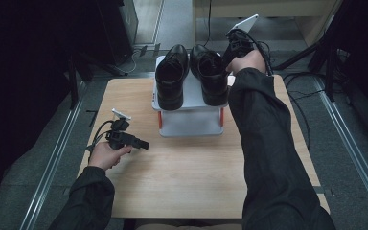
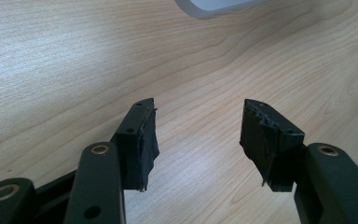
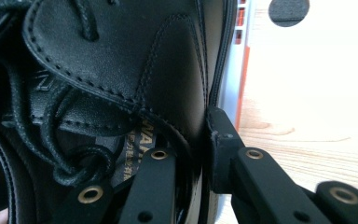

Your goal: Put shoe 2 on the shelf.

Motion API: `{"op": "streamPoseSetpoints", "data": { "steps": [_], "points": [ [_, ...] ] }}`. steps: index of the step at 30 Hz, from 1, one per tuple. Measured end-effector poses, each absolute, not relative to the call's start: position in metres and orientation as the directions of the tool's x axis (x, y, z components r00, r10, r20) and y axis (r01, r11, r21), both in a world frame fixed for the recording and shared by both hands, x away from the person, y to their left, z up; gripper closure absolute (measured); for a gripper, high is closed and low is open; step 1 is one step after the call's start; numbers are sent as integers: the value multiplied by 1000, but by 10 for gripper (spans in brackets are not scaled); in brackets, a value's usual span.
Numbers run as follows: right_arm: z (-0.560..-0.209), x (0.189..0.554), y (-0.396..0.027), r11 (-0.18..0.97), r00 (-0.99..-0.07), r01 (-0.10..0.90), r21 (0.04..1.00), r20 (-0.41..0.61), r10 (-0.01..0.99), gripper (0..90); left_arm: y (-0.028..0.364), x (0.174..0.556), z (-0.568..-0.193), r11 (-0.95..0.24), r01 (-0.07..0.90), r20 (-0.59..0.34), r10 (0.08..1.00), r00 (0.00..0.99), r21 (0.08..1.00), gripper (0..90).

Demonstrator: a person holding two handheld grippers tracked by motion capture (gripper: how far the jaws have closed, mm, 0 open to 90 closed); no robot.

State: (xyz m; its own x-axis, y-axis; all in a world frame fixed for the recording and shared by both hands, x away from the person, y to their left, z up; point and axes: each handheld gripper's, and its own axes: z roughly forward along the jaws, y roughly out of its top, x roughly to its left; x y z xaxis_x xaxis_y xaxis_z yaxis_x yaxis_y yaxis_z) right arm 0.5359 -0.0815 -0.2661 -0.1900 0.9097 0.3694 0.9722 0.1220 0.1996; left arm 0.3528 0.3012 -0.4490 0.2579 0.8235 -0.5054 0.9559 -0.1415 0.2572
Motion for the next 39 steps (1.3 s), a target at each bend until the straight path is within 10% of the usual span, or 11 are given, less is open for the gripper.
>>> {"op": "streamPoseSetpoints", "data": {
  "steps": [39],
  "points": [
    [-269, 516, -57, 151, -214, 973, 176, 434, 875, 640, 304, 355, -451, -141, 959, -498, 831, 249, 246, 450]
  ]
}}
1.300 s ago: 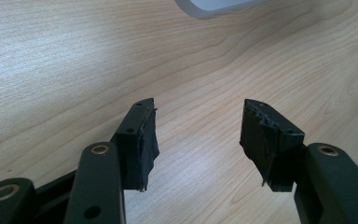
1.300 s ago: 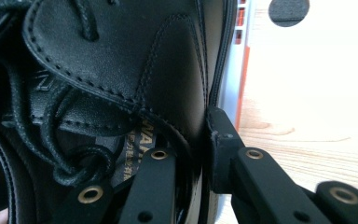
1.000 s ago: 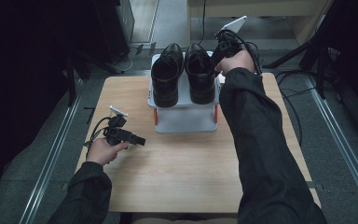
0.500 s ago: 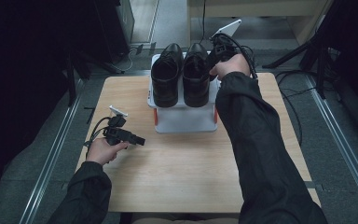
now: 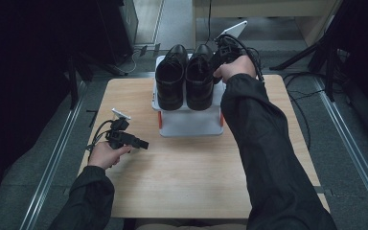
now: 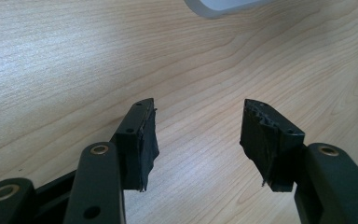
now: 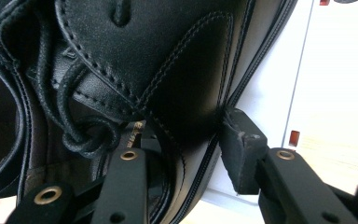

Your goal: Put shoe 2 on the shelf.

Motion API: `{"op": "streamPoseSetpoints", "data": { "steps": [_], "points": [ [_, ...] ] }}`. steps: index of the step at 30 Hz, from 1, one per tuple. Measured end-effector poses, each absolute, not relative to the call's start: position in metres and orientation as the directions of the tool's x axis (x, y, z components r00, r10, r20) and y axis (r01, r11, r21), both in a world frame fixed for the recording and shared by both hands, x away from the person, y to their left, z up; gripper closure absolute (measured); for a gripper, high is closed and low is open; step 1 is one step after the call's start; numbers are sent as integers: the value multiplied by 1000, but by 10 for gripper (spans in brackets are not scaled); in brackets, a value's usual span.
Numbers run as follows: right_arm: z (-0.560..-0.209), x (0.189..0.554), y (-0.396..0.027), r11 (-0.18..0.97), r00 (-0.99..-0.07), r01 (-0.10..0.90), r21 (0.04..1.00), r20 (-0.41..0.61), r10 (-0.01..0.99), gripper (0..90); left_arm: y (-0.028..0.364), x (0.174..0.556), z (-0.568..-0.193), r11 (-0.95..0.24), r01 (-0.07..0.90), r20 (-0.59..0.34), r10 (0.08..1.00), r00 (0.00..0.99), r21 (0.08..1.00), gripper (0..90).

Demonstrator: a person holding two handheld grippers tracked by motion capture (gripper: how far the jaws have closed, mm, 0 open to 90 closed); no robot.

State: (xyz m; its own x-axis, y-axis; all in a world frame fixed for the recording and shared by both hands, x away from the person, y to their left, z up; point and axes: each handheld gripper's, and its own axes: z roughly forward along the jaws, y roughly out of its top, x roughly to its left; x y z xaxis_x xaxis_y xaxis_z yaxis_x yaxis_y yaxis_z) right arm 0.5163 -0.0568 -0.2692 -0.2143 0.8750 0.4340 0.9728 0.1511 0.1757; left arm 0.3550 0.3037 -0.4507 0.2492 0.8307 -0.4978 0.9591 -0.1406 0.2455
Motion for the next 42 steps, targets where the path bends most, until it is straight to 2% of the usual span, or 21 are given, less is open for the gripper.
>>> {"op": "streamPoseSetpoints", "data": {
  "steps": [4, 17, 25, 29, 42],
  "points": [
    [-266, 517, -58, 169, -235, 968, 186, 426, 874, 616, 304, 355, -451, -142, 959, -496, 832, 250, 244, 450],
    [-232, 514, -77, 185, -280, 953, 240, 461, 842, 616, 303, 354, -451, -149, 957, -486, 836, 256, 247, 449],
    [-220, 509, -97, 177, -279, 952, 251, 462, 842, 613, 303, 354, -451, -151, 958, -482, 838, 256, 246, 449],
    [-224, 507, -107, 179, -286, 950, 257, 478, 830, 614, 303, 354, -450, -156, 956, -481, 837, 262, 249, 449],
    [-268, 500, -132, 172, -273, 956, 236, 509, 816, 605, 304, 353, -449, -152, 954, -477, 839, 262, 258, 449]
  ]
}}
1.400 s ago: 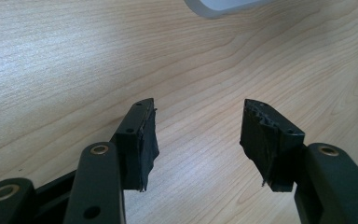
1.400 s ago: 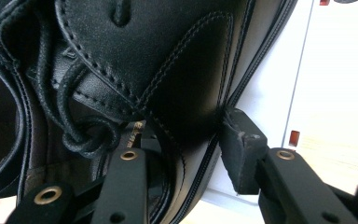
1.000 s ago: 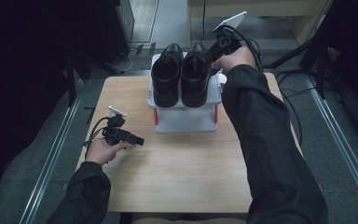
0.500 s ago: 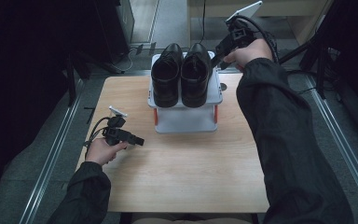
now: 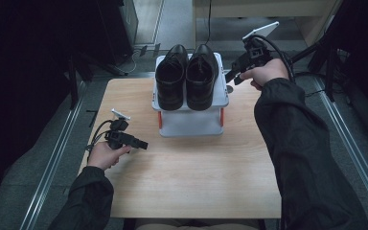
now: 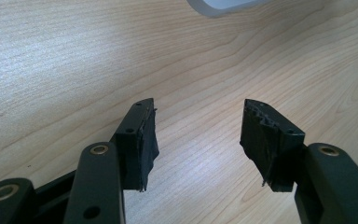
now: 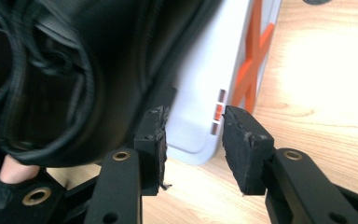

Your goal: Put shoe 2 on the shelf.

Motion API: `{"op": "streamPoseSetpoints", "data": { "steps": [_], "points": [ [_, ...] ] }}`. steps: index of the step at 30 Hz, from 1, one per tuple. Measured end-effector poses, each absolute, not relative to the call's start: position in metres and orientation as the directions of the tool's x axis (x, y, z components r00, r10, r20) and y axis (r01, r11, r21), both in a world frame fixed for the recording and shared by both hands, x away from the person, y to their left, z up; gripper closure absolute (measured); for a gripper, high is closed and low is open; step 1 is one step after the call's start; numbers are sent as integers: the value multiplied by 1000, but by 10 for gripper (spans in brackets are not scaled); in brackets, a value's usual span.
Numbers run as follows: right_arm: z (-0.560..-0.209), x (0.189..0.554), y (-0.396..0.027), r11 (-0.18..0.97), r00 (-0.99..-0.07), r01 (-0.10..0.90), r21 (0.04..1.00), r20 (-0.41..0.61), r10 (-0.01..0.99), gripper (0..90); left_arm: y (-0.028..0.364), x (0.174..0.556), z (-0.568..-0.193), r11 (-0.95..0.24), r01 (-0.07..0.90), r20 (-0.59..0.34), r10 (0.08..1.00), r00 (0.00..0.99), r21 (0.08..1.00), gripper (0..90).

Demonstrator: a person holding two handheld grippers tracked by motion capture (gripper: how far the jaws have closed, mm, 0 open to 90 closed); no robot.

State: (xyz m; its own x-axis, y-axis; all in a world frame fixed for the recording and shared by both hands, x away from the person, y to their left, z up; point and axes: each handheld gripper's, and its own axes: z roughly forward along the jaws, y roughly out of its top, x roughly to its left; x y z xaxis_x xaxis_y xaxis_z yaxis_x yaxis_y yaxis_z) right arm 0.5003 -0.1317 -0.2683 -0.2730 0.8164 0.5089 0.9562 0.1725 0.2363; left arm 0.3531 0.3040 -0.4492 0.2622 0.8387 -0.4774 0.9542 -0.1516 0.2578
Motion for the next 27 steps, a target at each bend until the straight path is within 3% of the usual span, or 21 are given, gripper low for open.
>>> {"op": "streamPoseSetpoints", "data": {
  "steps": [11, 27],
  "points": [
    [-309, 484, -149, 187, -278, 957, 221, 526, 804, 606, 303, 352, -449, -159, 953, -467, 843, 268, 260, 448],
    [-361, 444, -178, 230, -354, 931, 282, 550, 757, 543, 299, 351, -448, -182, 944, -461, 837, 296, 275, 447]
  ]
}}
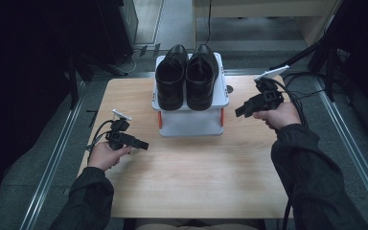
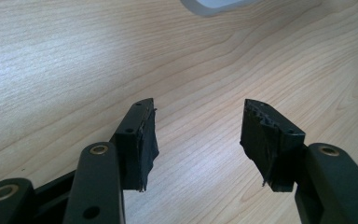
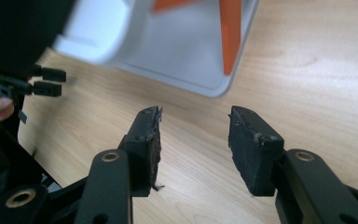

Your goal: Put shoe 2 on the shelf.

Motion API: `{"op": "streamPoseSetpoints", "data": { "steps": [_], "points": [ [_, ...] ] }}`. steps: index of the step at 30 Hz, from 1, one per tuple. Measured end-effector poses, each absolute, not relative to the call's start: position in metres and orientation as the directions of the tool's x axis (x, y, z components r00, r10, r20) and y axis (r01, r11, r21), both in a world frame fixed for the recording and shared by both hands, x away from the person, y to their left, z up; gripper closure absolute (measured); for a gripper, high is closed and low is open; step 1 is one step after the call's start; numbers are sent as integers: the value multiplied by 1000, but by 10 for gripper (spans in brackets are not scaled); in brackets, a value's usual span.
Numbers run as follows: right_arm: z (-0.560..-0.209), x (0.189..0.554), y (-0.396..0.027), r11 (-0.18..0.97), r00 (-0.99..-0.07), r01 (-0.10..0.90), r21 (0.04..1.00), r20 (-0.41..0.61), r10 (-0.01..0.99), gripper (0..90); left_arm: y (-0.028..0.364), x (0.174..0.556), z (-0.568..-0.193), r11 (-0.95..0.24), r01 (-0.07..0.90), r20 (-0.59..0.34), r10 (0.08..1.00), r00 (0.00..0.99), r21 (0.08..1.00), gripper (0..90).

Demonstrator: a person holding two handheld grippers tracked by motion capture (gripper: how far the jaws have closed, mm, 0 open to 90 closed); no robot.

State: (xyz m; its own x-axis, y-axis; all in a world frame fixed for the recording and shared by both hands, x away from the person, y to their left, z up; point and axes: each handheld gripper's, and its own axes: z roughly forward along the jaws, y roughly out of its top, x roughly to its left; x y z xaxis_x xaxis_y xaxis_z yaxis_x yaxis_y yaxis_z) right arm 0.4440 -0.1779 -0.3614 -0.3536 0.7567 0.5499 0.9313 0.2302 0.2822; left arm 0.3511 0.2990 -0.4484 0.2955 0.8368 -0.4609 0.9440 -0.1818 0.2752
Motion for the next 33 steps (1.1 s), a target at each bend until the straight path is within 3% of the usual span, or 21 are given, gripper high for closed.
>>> {"op": "streamPoseSetpoints", "data": {
  "steps": [17, 33],
  "points": [
    [-432, 408, -192, 264, -371, 928, 263, 599, 709, 518, 295, 349, -450, -204, 940, -452, 835, 313, 274, 445],
    [-463, 396, -189, 331, -452, 892, 308, 582, 676, 506, 282, 346, -451, -250, 930, -454, 819, 352, 271, 432]
  ]
}}
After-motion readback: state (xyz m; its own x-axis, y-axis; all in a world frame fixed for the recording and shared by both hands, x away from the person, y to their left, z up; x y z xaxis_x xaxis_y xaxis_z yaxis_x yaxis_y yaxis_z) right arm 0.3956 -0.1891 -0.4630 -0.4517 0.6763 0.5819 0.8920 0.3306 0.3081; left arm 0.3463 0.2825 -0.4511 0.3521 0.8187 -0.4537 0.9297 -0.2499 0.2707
